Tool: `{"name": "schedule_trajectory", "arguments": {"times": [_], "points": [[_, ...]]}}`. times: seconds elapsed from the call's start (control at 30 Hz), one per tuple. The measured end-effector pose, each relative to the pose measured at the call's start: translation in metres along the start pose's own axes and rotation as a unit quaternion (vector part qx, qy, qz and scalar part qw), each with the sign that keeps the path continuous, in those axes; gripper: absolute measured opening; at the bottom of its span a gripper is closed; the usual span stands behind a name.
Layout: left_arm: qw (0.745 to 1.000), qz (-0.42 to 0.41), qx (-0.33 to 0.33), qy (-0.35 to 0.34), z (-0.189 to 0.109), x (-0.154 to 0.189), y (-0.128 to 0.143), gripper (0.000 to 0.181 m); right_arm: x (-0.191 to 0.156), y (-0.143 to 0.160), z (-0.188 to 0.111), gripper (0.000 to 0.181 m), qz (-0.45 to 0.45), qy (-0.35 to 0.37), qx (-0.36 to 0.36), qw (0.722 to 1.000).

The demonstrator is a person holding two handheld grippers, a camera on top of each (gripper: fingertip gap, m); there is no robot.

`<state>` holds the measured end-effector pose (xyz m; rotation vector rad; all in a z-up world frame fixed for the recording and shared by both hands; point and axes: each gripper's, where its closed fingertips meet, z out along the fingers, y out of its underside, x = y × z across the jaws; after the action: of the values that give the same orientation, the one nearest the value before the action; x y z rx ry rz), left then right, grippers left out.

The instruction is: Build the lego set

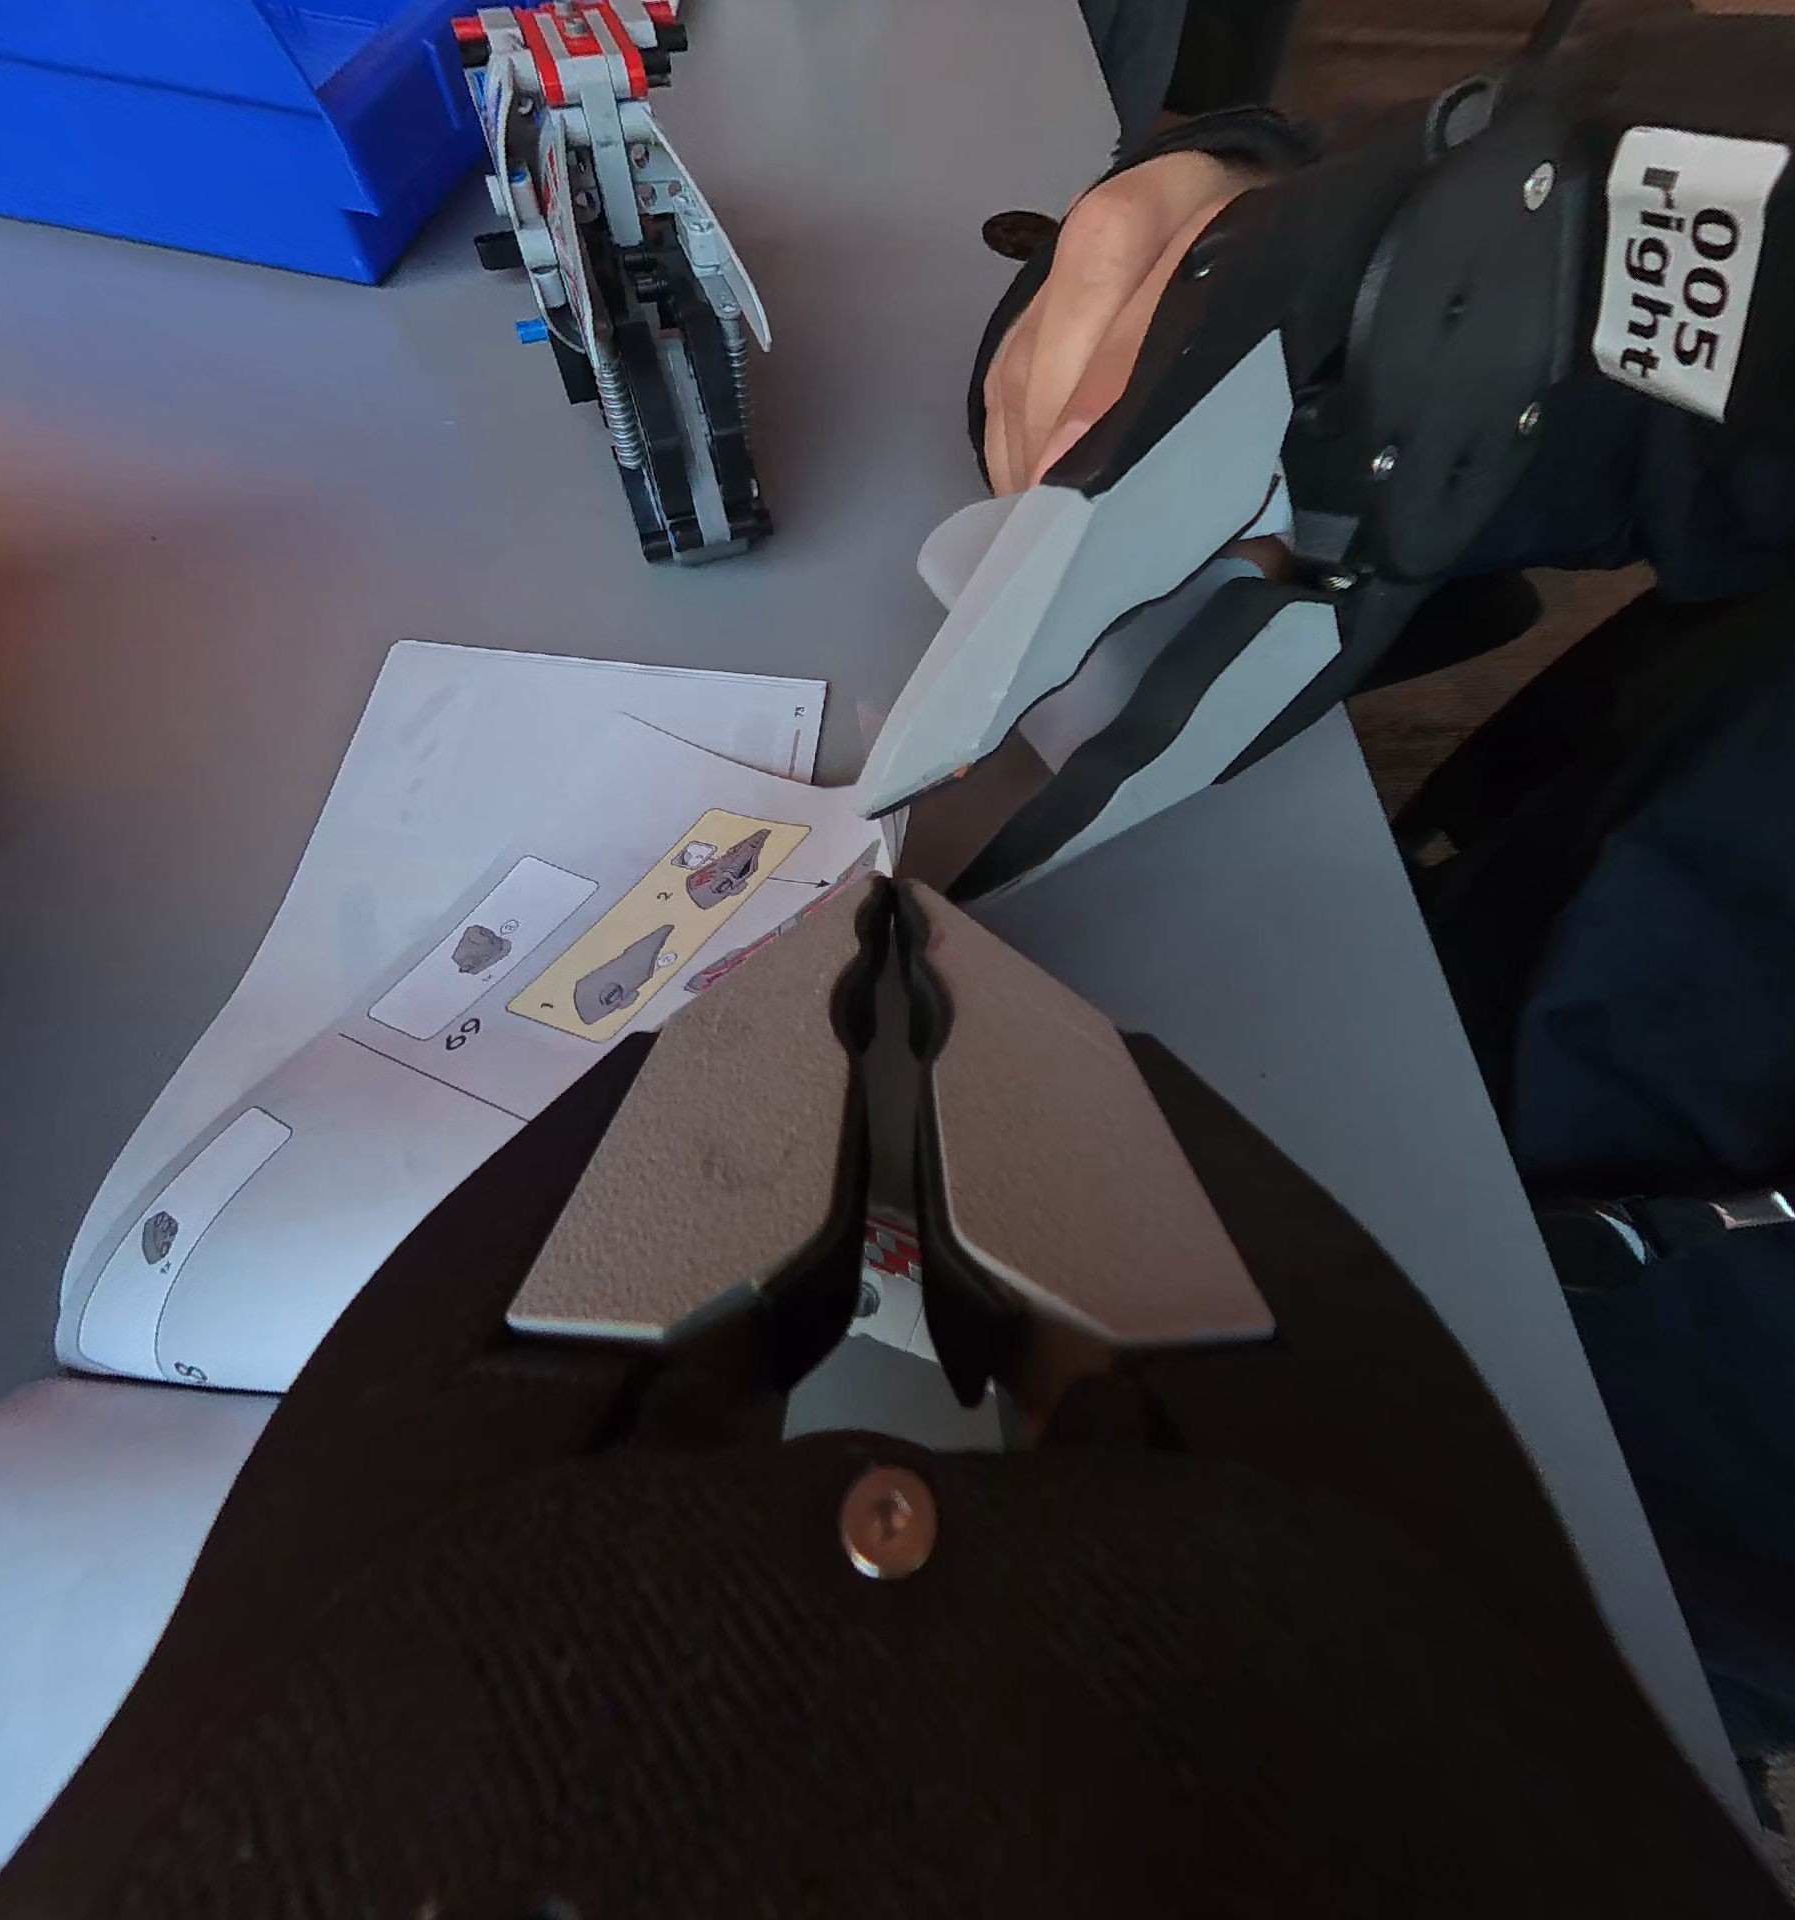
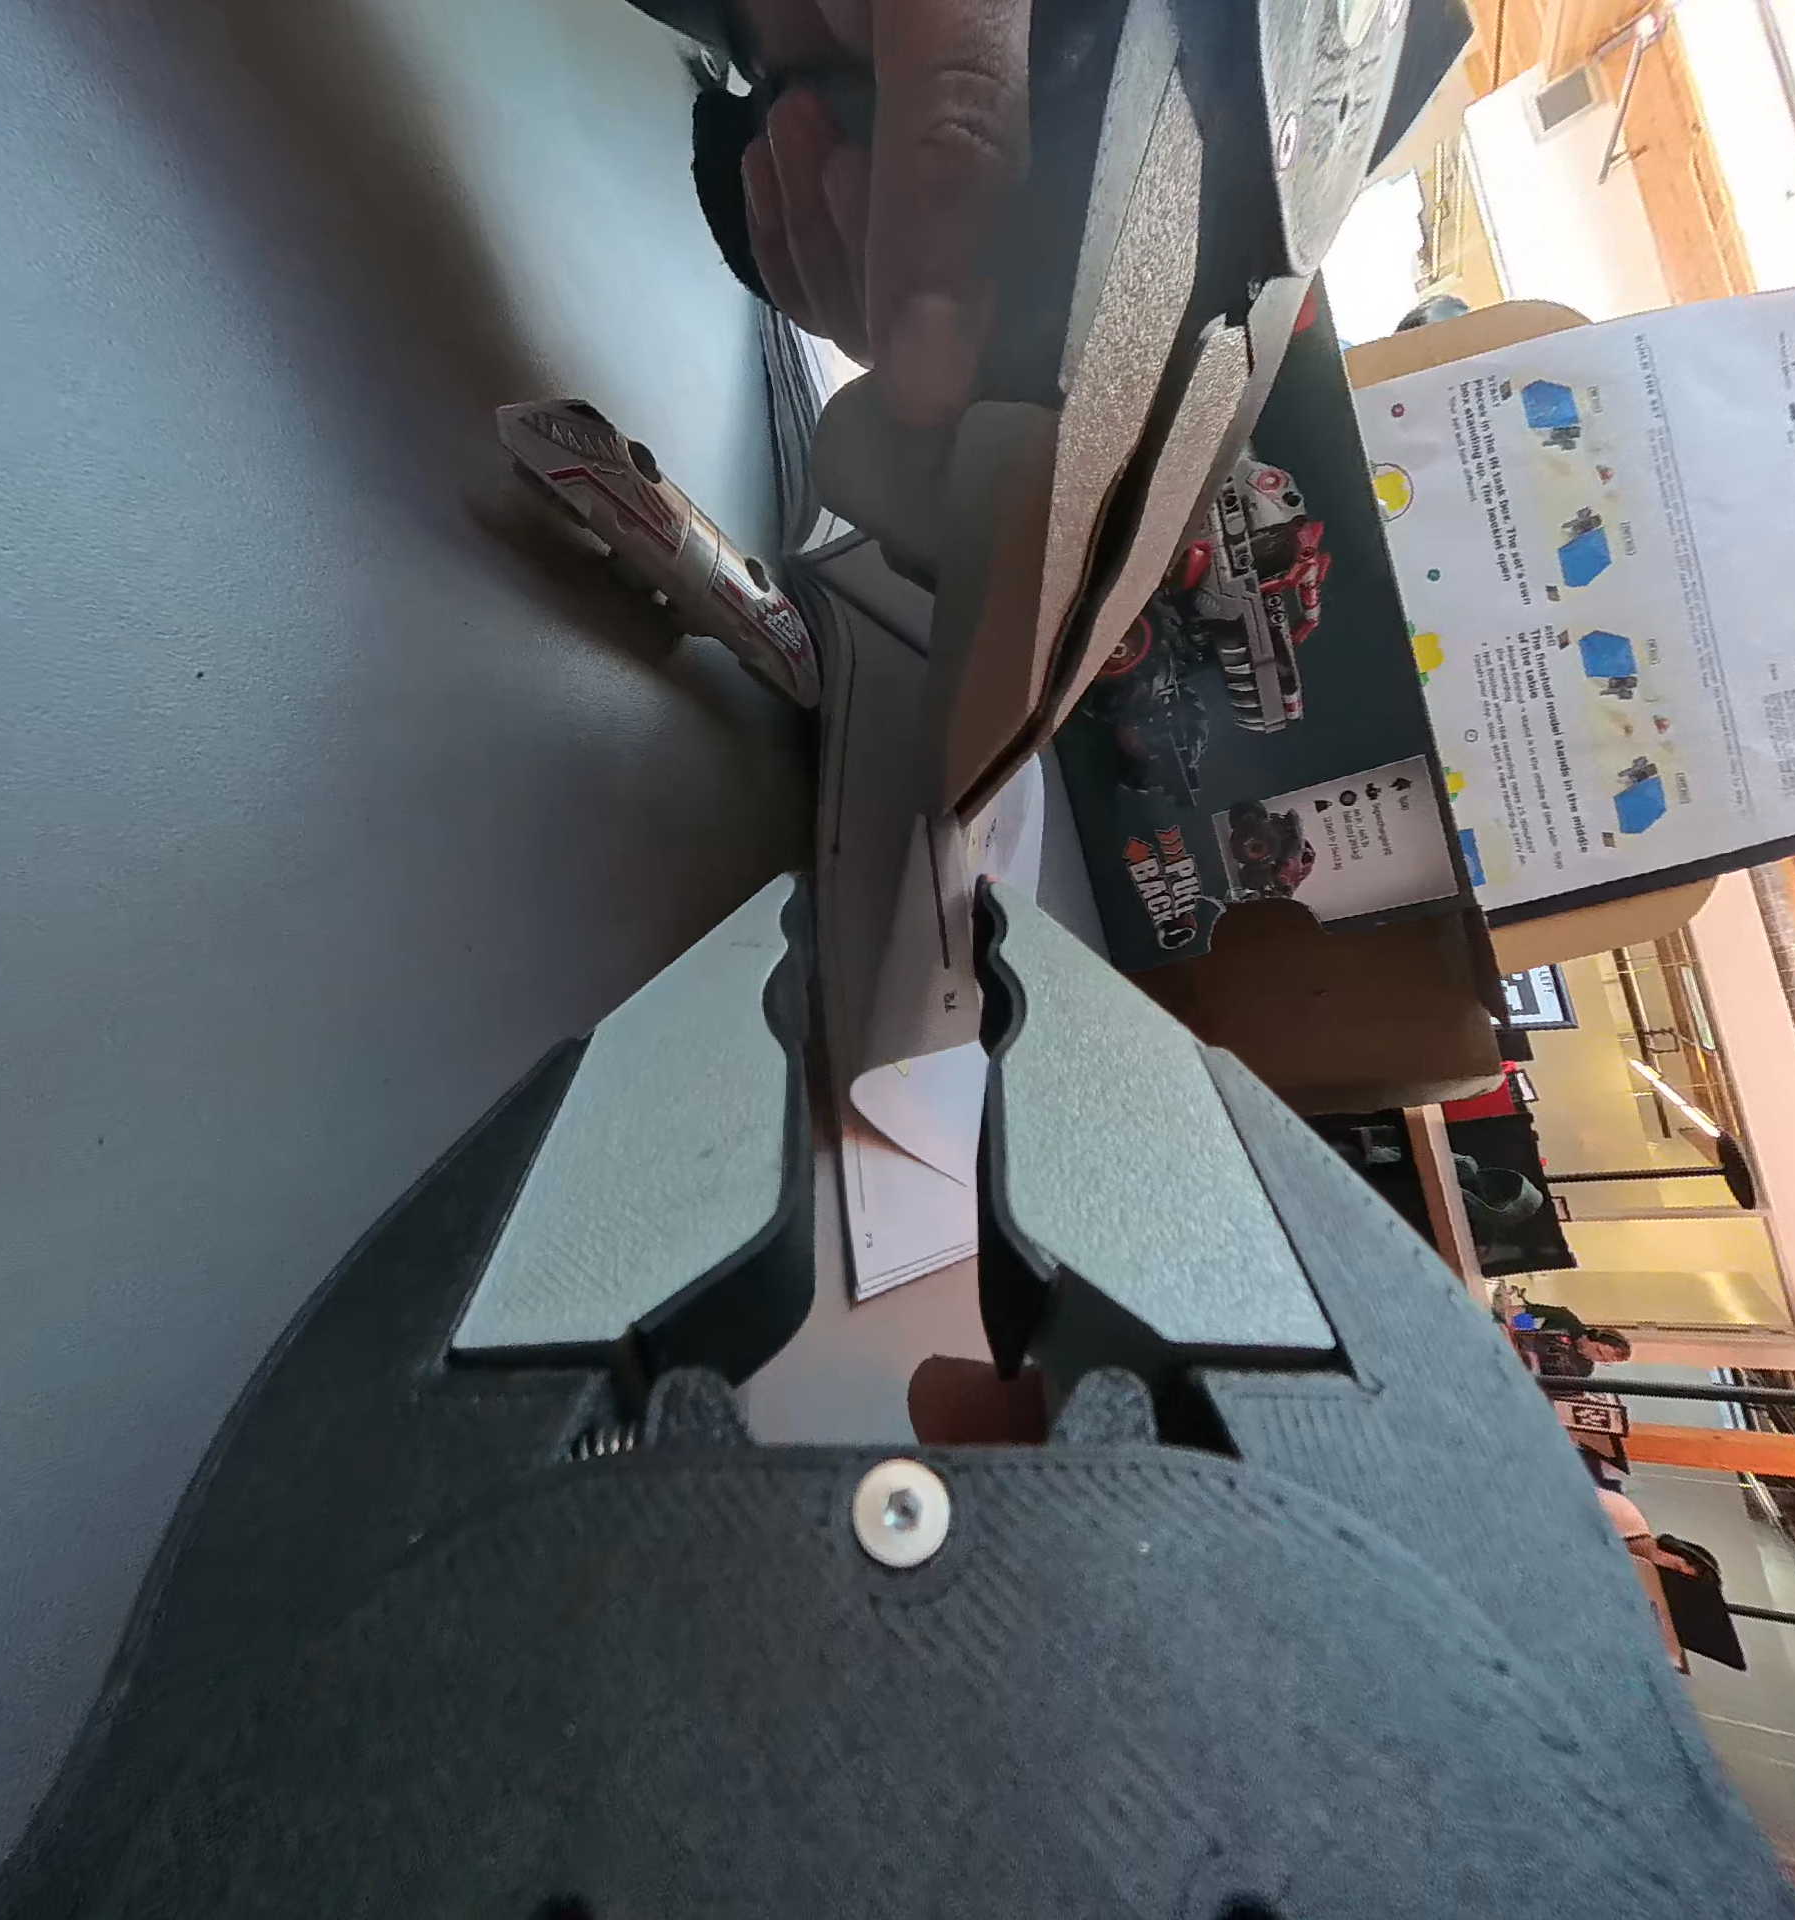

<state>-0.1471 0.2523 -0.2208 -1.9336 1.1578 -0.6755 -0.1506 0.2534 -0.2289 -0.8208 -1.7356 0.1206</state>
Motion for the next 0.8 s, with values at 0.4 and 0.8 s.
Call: {"name": "schedule_trajectory", "arguments": {"times": [0.4,0.8], "points": [[1.0,-0.016,0.013,0.013,-0.004,-0.001,-0.001,0.0,0.0,0.002,0.0,0.023,-0.005,0.002,-0.004,1.0],[0.999,-0.032,0.007,0.029,-0.003,0.001,0.003,0.0,0.007,0.004,-0.001,0.004,-0.062,0.05,-0.026,0.996]]}}
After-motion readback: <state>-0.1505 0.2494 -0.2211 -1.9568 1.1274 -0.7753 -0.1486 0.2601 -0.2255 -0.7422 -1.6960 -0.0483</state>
